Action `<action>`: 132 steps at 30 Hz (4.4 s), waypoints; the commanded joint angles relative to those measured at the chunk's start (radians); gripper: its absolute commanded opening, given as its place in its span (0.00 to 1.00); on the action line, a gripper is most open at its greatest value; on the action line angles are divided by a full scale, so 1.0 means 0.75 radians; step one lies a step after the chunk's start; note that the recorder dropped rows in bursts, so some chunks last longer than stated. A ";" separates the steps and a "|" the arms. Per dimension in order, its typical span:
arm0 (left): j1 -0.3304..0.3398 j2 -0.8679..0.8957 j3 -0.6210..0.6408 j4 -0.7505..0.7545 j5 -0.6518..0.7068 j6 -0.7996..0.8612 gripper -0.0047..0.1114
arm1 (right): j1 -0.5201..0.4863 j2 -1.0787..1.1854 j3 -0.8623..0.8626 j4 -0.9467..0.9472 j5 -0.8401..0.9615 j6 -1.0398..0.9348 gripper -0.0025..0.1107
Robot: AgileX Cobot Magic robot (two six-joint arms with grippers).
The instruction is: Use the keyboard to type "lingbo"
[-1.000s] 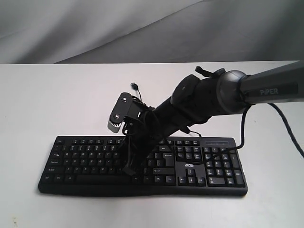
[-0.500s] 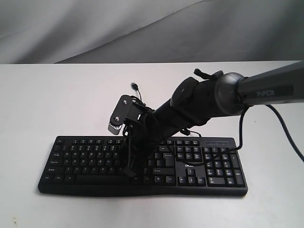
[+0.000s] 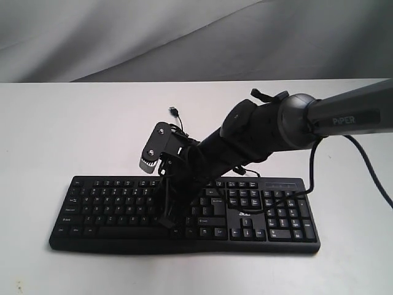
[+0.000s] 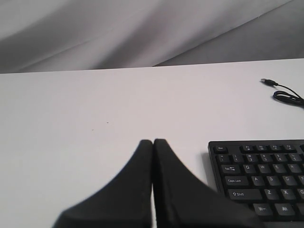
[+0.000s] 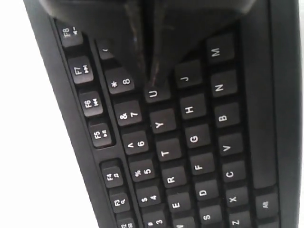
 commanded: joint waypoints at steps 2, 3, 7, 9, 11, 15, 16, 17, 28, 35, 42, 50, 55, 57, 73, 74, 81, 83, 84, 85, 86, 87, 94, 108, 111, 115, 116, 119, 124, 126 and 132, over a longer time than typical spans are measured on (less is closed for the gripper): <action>0.001 0.009 0.006 -0.005 -0.008 -0.003 0.04 | 0.050 -0.053 -0.008 0.031 0.015 -0.008 0.02; 0.001 0.009 0.006 -0.005 -0.008 -0.003 0.04 | 0.053 -0.053 -0.008 0.038 0.017 -0.008 0.02; 0.001 0.009 0.006 -0.005 -0.008 -0.003 0.04 | 0.090 -0.045 -0.008 0.042 0.028 -0.008 0.02; 0.001 0.009 0.006 -0.005 -0.008 -0.003 0.04 | 0.101 -0.043 -0.008 0.045 0.031 -0.008 0.02; 0.001 0.009 0.006 -0.005 -0.008 -0.003 0.04 | 0.108 -0.040 -0.008 0.045 0.031 -0.008 0.02; 0.001 0.009 0.006 -0.005 -0.008 -0.003 0.04 | 0.112 -0.040 -0.006 0.036 0.031 -0.004 0.02; 0.001 0.009 0.006 -0.005 -0.008 -0.003 0.04 | 0.116 -0.037 0.000 0.036 0.031 -0.002 0.02; 0.001 0.009 0.006 -0.005 -0.008 -0.003 0.04 | 0.119 -0.037 0.000 0.036 0.031 0.001 0.02; 0.001 0.009 0.006 -0.005 -0.008 -0.003 0.04 | 0.119 -0.011 0.000 0.036 0.040 0.004 0.02; 0.001 0.009 0.006 -0.005 -0.008 -0.003 0.04 | 0.119 -0.004 0.000 0.026 0.040 0.004 0.02; 0.001 0.009 0.006 -0.005 -0.008 -0.003 0.04 | 0.119 0.011 0.000 0.026 0.040 0.004 0.02; 0.001 0.009 0.006 -0.005 -0.008 -0.003 0.04 | 0.119 0.016 0.000 0.026 0.037 0.004 0.02; 0.001 0.009 0.006 -0.005 -0.008 -0.003 0.04 | 0.115 0.033 0.000 -0.001 0.034 0.039 0.02; 0.001 0.009 0.006 -0.005 -0.008 -0.003 0.04 | 0.115 0.021 0.000 -0.013 0.034 0.048 0.02; 0.001 0.009 0.006 -0.005 -0.008 -0.003 0.04 | 0.143 0.018 -0.148 -0.030 0.010 0.102 0.02; 0.001 0.009 0.006 -0.005 -0.008 -0.003 0.04 | 0.143 0.027 -0.148 -0.026 0.007 0.104 0.02; 0.001 0.009 0.006 -0.005 -0.008 -0.003 0.04 | 0.143 0.056 -0.148 -0.001 -0.004 0.104 0.02; 0.001 0.009 0.006 -0.005 -0.008 -0.003 0.04 | 0.143 0.065 -0.148 0.006 -0.013 0.104 0.02; 0.001 0.009 0.006 -0.005 -0.008 -0.003 0.04 | 0.143 0.068 -0.148 0.011 -0.013 0.104 0.02; 0.001 0.009 0.006 -0.005 -0.008 -0.003 0.04 | 0.143 0.071 -0.148 0.012 -0.013 0.104 0.02; 0.001 0.009 0.006 -0.005 -0.008 -0.003 0.04 | 0.143 0.074 -0.148 0.025 -0.013 0.098 0.02; 0.001 0.009 0.006 -0.005 -0.008 -0.003 0.04 | 0.143 0.077 -0.148 0.036 -0.013 0.091 0.02; 0.001 0.009 0.006 -0.005 -0.008 -0.003 0.04 | 0.143 0.078 -0.148 0.036 -0.016 0.090 0.02; 0.001 0.009 0.006 -0.005 -0.008 -0.003 0.04 | 0.143 0.115 -0.148 0.036 -0.040 0.093 0.02; 0.001 0.009 0.006 -0.005 -0.008 -0.003 0.04 | 0.143 0.073 -0.148 0.020 -0.034 0.093 0.02; 0.001 0.009 0.006 -0.005 -0.008 -0.003 0.04 | 0.143 0.007 -0.148 -0.025 0.034 0.144 0.02; 0.001 0.009 0.006 -0.005 -0.008 -0.003 0.04 | 0.143 0.007 -0.146 -0.025 0.047 0.147 0.02; 0.001 0.009 0.006 -0.005 -0.008 -0.003 0.04 | 0.143 0.007 -0.128 -0.047 0.055 0.173 0.02; 0.001 0.009 0.006 -0.005 -0.008 -0.003 0.04 | 0.143 0.007 -0.092 -0.048 0.055 0.173 0.02; 0.001 0.009 0.006 -0.005 -0.008 -0.003 0.04 | 0.143 0.010 -0.092 -0.048 0.058 0.173 0.02; 0.001 0.009 0.006 -0.005 -0.008 -0.003 0.04 | 0.143 0.018 -0.092 -0.055 0.064 0.170 0.02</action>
